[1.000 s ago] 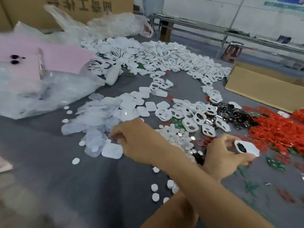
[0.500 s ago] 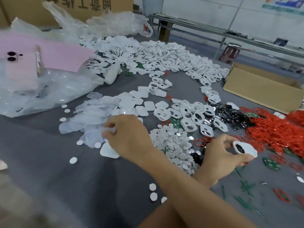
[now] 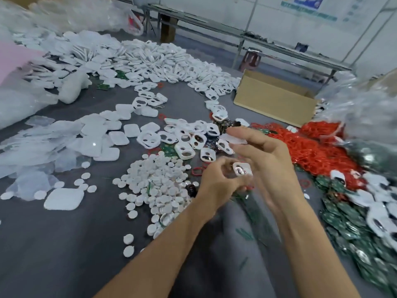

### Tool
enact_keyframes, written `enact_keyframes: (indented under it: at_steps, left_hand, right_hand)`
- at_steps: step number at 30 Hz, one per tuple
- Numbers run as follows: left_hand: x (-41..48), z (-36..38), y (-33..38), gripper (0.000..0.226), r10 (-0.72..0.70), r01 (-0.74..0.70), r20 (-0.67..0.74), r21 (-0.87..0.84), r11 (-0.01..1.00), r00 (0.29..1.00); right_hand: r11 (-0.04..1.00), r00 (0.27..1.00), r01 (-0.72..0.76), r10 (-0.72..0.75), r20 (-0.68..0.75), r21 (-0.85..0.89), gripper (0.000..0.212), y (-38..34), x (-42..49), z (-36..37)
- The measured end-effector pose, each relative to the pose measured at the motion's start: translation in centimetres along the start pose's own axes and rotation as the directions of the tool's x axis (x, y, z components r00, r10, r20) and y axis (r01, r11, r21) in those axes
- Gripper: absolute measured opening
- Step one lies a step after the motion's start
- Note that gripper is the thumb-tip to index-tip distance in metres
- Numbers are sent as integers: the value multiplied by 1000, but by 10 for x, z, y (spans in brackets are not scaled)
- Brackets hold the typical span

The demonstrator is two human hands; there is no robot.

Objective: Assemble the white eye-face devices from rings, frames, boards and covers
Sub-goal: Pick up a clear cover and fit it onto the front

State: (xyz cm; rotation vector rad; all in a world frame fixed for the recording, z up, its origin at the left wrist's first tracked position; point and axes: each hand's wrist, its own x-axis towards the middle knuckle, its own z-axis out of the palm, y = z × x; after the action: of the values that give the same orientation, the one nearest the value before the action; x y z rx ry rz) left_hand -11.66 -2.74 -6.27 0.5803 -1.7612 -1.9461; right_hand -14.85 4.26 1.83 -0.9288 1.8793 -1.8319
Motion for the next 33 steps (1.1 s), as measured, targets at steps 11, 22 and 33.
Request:
enact_keyframes:
  at_steps: [11,22,33]
  left_hand:
    - [-3,-6,-4,31,2,15,55,-293,956,998]
    - [-1,-6,-3,38,39,-20,55,-303,953,998]
    - [-4,-7,-1,36,68,-41,93,-272,961,993]
  right_hand:
    - [981,993,64,-81,-86,-180,56,11,13,-50]
    - [986,998,-5,-5,-62,-164,20,15,13,-62]
    - [937,997,0,-25,-66,-349,17,26,15,-63]
